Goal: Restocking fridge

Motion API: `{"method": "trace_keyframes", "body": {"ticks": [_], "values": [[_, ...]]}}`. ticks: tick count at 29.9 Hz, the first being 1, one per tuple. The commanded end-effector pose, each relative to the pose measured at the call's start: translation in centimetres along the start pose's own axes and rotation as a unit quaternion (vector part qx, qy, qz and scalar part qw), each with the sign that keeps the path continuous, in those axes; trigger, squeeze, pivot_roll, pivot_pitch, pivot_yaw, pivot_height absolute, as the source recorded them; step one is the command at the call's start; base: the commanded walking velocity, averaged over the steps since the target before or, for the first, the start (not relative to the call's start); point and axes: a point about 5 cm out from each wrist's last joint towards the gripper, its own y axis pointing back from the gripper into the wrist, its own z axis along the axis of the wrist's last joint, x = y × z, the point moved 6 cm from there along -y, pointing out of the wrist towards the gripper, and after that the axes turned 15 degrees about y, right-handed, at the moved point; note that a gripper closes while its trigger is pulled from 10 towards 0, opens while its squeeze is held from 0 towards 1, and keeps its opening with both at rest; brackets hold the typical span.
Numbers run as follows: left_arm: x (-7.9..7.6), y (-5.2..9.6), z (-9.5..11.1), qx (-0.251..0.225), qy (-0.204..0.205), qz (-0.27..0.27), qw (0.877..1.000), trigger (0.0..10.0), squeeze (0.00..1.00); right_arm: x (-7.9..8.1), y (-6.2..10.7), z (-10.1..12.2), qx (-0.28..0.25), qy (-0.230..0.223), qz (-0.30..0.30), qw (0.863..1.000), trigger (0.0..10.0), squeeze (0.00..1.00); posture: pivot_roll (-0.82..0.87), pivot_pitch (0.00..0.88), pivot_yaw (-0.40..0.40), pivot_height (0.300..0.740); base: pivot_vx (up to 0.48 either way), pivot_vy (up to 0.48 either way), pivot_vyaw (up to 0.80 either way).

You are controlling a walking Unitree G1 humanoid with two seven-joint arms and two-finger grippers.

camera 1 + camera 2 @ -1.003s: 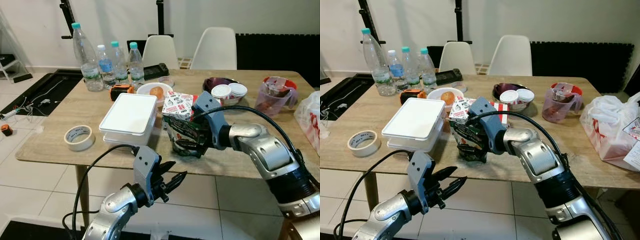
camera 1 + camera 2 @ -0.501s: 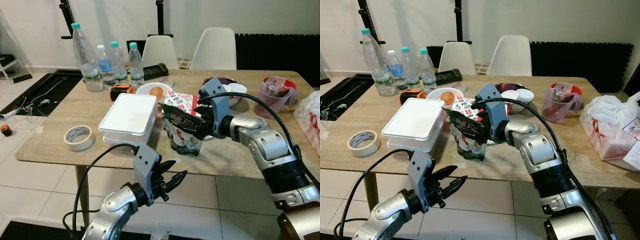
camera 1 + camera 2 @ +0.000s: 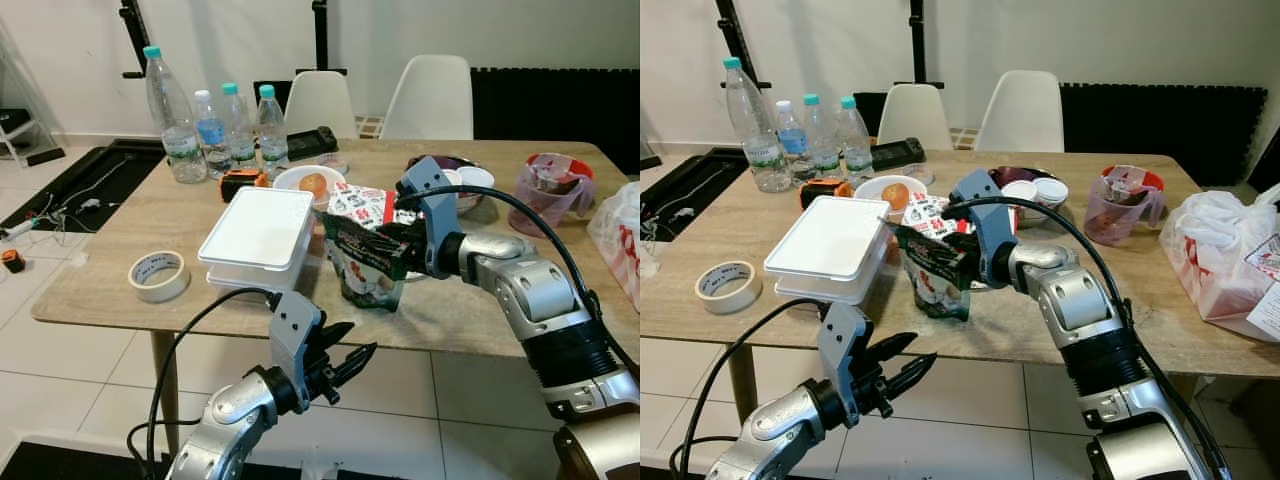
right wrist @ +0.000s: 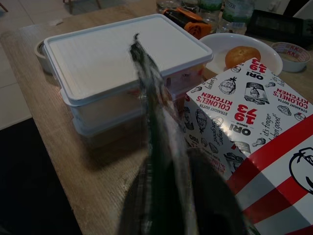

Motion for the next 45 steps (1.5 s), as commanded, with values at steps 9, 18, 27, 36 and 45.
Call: {"method": "trace_keyframes", "body": {"ticks": [9,18,27,36,45], "values": [[0.3,0.2,-0.2,0.011,-0.013,0.001,1.0,10.0,0.0,-0.3,0.3,-0.3,-0.007,-0.014,-0.001,1.0,0.0,0.0,-0.06,0.037,0.028,0.74,0.0,0.0,0.0],[0.8,0.7,-0.6,0.017,-0.017,0.008,1.0,10.0,0.0,-0.5,1.4,1.8,-0.064,-0.021,0.021,0.997,0.0,0.0,-0.05,0.035,0.033,0.74,0.0,0.0,0.0],[6.6,6.1,-5.9,0.101,-0.006,0.111,0.989,10.0,0.0,1.7,7.3,6.2,-0.192,0.041,0.144,0.97,0.0,0.0,-0.05,0.036,0.041,0.74,0.0,0.0,0.0],[10.0,10.5,-9.8,0.14,0.016,0.212,0.967,10.0,0.0,7.5,11.7,5.7,-0.221,0.049,0.309,0.924,0.0,0.0,-0.05,0.036,0.042,0.74,0.0,0.0,0.0],[10.0,11.1,-13.9,0.17,0.051,0.246,0.953,10.0,0.0,12.8,10.2,-0.3,-0.129,-0.01,0.386,0.913,0.0,0.0,-0.05,0.033,0.046,0.74,0.0,0.0,0.0]]}}
